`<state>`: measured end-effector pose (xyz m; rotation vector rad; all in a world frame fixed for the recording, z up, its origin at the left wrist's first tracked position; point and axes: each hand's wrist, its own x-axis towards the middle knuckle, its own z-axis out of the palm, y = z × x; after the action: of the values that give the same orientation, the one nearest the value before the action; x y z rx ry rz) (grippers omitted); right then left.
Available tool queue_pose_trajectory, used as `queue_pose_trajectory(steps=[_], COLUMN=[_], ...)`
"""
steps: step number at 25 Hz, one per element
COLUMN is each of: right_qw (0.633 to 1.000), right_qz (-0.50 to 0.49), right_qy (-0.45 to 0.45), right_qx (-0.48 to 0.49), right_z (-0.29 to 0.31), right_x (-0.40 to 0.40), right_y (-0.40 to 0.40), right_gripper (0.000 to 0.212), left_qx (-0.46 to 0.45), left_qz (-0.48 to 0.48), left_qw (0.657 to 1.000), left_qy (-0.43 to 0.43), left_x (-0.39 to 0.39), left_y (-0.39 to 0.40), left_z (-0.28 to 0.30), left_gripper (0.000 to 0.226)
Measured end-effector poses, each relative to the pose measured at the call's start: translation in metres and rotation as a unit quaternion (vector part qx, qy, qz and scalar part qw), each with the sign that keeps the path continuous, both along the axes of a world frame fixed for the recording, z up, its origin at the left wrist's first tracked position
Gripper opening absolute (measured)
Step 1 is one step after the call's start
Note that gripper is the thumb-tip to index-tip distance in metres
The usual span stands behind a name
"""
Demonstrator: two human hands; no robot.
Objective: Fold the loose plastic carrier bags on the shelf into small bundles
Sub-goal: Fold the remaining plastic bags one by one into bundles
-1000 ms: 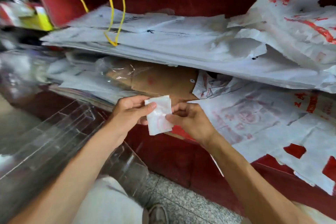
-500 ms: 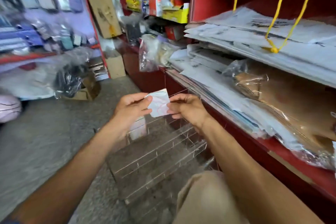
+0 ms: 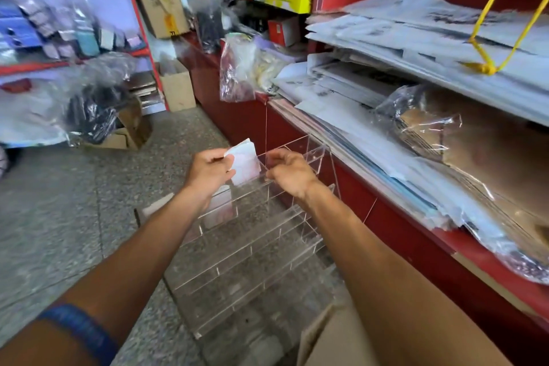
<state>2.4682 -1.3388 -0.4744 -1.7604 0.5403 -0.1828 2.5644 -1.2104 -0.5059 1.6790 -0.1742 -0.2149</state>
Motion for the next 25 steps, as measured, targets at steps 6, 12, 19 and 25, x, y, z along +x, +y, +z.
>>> queue_pose_trajectory(steps=[6, 12, 19, 25], right_qw=[0.999, 0.999, 0.952, 0.869], right_qz=[0.003, -0.005, -0.107, -0.204], right_qy=[0.033, 0.026, -0.011, 0.067], right_qx=[0.000, -0.034, -0.286, -0.445], right_z=[-0.010, -0.003, 0.019, 0.002], right_x=[-0.013, -0.046, -0.162, -0.341], right_y=[-0.022, -0.038, -0.075, -0.131], right_gripper=[0.038, 0.034, 0.036, 0.043], left_qx=[0.099, 0.131, 0.091, 0.130], left_qz=[-0.081, -0.139, -0.329, -0.518], left_qw=[0.992, 0.972, 0.917, 0.782], left_qy=[-0.008, -0.137, -0.208, -0.323], left_x=[0.009, -0.028, -0.126, -0.228], left_y=[-0.007, 0.000, -0.058, -0.153], left_z=[-0.011, 0.001, 0.024, 0.029], left_gripper=[0.021, 0.032, 0.049, 0.066])
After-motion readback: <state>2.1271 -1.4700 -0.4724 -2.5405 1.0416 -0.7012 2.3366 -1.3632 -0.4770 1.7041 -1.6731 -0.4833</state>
